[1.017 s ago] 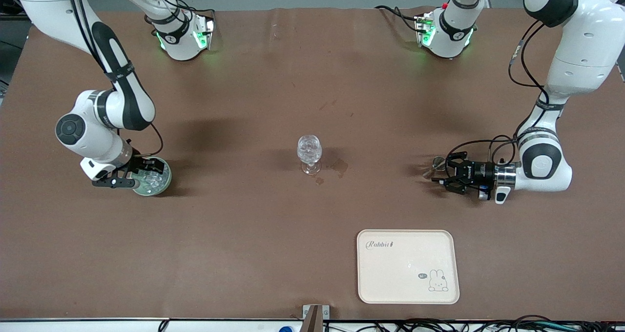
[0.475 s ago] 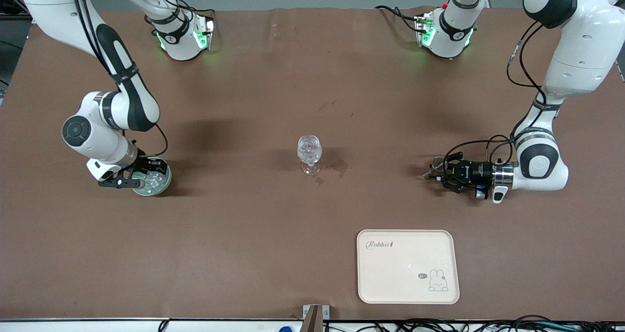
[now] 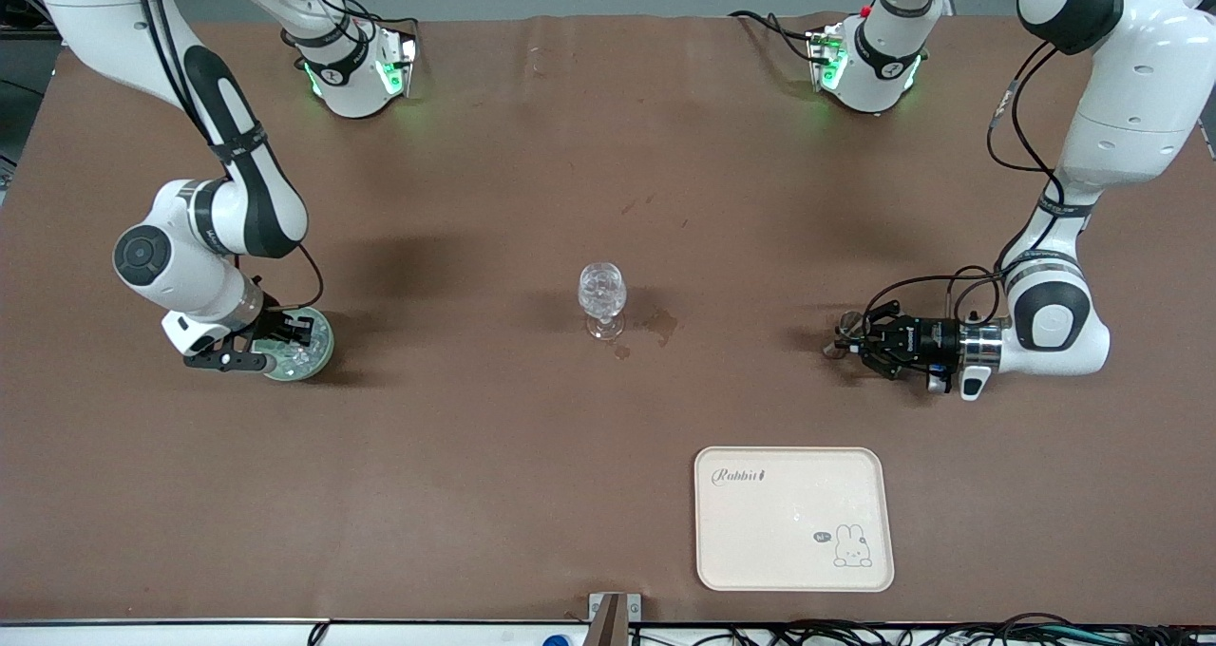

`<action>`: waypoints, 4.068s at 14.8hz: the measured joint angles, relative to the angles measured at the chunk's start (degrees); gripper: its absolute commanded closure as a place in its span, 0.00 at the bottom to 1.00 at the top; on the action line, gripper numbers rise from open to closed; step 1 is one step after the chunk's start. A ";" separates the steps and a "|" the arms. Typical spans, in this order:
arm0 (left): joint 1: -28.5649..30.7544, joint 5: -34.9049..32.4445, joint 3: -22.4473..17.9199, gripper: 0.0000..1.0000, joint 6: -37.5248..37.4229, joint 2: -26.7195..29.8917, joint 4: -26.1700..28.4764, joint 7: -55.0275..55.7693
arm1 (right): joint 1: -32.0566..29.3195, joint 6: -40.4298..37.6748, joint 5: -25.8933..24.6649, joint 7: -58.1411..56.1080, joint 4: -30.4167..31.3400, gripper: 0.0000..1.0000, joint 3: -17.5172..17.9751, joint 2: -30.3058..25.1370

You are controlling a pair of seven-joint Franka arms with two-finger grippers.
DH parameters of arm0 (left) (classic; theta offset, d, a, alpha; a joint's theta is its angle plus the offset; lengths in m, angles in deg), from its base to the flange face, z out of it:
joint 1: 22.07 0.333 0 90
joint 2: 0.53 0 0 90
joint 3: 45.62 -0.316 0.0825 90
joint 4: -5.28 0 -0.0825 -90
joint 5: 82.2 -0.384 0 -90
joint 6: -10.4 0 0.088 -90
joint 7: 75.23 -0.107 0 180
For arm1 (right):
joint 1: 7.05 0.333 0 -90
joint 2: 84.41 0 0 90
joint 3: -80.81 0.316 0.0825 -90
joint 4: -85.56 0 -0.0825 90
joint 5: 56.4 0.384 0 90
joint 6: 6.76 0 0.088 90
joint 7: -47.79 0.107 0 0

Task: Pour wine and add ice with both arms
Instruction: 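Pick one ice cube from the green bowl with the right gripper, then tilt the jigger over the wine glass with the left gripper to pour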

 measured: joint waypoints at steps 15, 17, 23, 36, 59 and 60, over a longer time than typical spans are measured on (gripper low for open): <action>-17.98 -5.16 7.18 1.00 9.79 20.01 -4.66 40.21 | -2.02 -37.28 -1.82 -2.64 -19.45 0.99 -1.05 -16.69; -21.62 -7.60 7.19 1.00 12.24 20.13 -5.14 44.98 | -2.03 -44.95 -2.57 -2.72 -24.84 0.99 -1.02 -18.00; -33.53 -26.42 7.21 1.00 16.69 20.06 -8.05 67.51 | -2.36 -58.03 -2.66 -5.89 -36.52 0.99 -1.02 -18.40; -41.76 -52.35 7.09 1.00 16.71 17.62 -13.32 92.69 | -2.82 -61.35 -2.66 -6.71 -37.03 0.98 -1.01 -20.09; -48.61 -74.75 6.50 1.00 9.13 12.47 -18.49 99.72 | -2.82 -61.55 -2.66 -6.72 -36.95 0.98 -0.91 -20.09; -48.79 -74.92 6.49 1.00 8.98 12.15 -18.84 99.72 | -2.82 -61.54 -2.66 -6.72 -36.95 0.98 -0.90 -20.08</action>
